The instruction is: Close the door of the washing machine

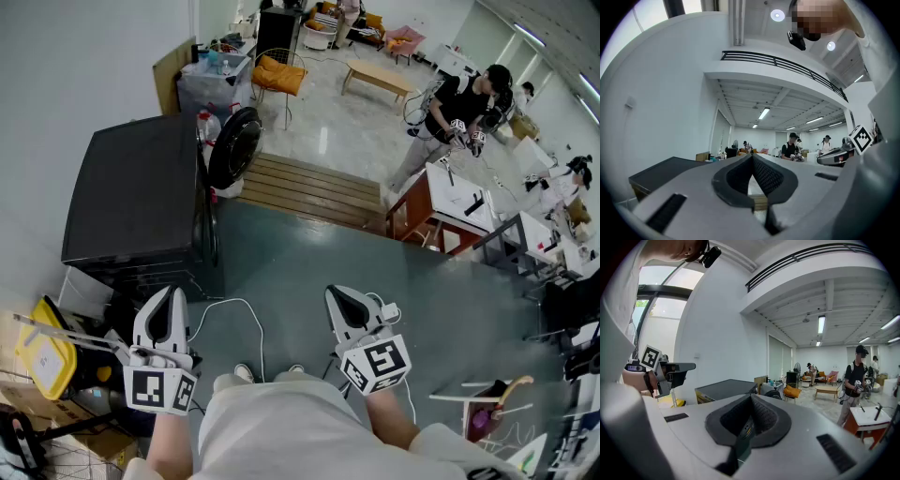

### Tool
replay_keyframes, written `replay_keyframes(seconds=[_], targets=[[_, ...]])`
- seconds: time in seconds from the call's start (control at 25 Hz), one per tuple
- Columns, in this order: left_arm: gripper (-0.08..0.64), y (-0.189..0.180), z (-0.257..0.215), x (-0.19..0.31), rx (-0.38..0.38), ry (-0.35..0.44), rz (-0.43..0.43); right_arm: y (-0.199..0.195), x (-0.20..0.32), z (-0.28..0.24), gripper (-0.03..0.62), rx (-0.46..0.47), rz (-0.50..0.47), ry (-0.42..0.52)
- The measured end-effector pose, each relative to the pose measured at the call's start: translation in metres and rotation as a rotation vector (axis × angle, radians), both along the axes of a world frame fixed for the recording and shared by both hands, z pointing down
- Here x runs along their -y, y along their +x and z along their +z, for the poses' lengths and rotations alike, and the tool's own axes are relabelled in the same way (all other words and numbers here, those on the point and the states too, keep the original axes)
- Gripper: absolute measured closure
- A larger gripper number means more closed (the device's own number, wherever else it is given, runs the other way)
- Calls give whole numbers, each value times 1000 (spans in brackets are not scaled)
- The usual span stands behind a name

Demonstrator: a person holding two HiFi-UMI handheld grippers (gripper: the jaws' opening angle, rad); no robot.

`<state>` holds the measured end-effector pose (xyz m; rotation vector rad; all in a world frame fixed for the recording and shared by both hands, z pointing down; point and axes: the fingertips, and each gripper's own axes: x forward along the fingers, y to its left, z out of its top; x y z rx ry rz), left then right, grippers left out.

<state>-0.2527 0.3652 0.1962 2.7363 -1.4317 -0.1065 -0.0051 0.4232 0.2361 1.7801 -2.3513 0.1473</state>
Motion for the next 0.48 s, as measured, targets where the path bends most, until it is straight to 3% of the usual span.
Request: replay_keyframes(seconds=[0.48], targets=[[555, 0, 7, 14, -11, -8, -1, 9, 8, 5, 594, -7, 32, -4]])
